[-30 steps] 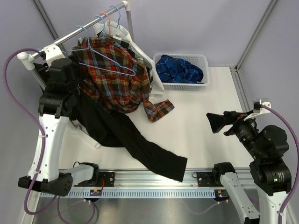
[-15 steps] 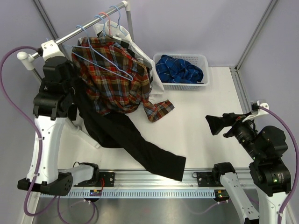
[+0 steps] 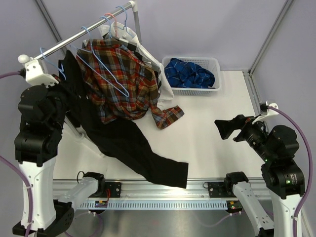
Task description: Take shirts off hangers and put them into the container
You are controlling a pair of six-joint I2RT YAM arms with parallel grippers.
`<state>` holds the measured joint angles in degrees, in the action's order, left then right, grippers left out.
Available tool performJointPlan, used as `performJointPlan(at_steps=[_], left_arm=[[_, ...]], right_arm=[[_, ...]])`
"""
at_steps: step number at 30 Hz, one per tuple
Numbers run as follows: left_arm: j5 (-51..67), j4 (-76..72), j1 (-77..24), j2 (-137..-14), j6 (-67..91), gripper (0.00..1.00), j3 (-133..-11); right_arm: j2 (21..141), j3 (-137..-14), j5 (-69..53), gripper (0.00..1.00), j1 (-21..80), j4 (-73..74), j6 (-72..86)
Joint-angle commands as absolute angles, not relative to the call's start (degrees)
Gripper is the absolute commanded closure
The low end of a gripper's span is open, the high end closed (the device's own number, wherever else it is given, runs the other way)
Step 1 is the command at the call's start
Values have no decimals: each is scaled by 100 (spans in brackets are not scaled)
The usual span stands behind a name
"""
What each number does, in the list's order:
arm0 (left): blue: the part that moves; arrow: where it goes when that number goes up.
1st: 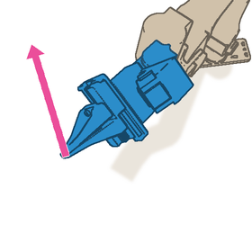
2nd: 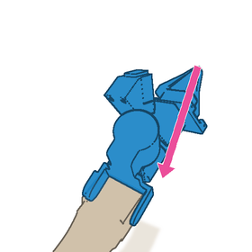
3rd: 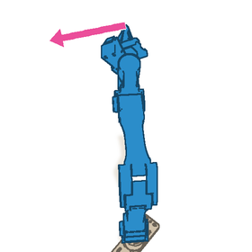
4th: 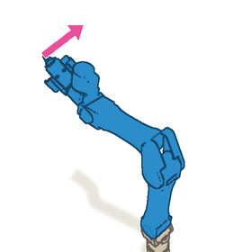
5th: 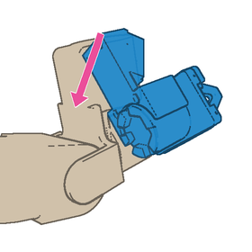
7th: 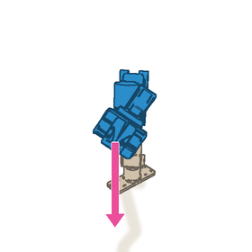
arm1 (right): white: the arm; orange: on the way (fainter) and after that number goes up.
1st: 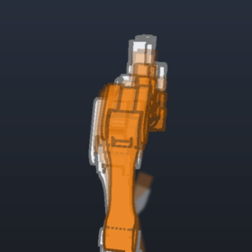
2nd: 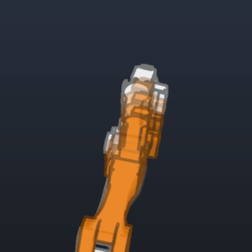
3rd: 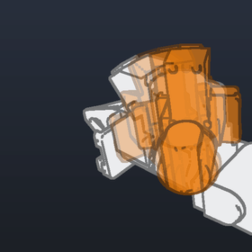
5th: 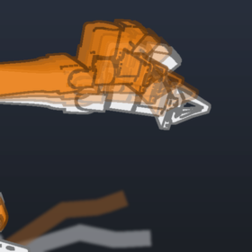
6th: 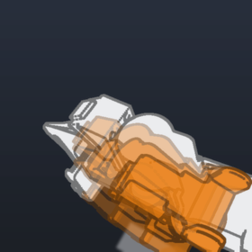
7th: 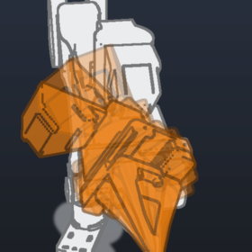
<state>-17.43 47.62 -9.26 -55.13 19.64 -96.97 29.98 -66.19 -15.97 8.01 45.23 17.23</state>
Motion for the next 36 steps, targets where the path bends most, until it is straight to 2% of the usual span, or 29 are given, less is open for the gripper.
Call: performJointPlan(at_steps=[1, 11, 20, 26, 31, 36], left_arm=[[-801, 4438, -923, -5274, 2434, 100, -9240], [2062, 4491, -1265, -5159, 2479, 100, -8332], [3970, 4491, -2135, -5580, 2233, 100, -8683], [4456, 4482, -3320, -6431, 2233, 100, -9833], [4877, 4474, -3761, -7144, 2188, 100, -11421], [5290, 4465, -3946, -7619, 2276, 100, -12444]], right_arm=[[3059, -6662, -1705, 1, 844, 4403, 1538], [3331, -6627, -1986, 1, 844, 4307, 1389], [3840, -7268, -1846, 1, 844, 4430, 1116], [4139, -7672, -1793, 1, 844, 4351, 1151], [4298, -7954, -1846, 1, 844, 4228, 1195], [4412, -8130, -1775, 1, 852, 4201, 1213]])
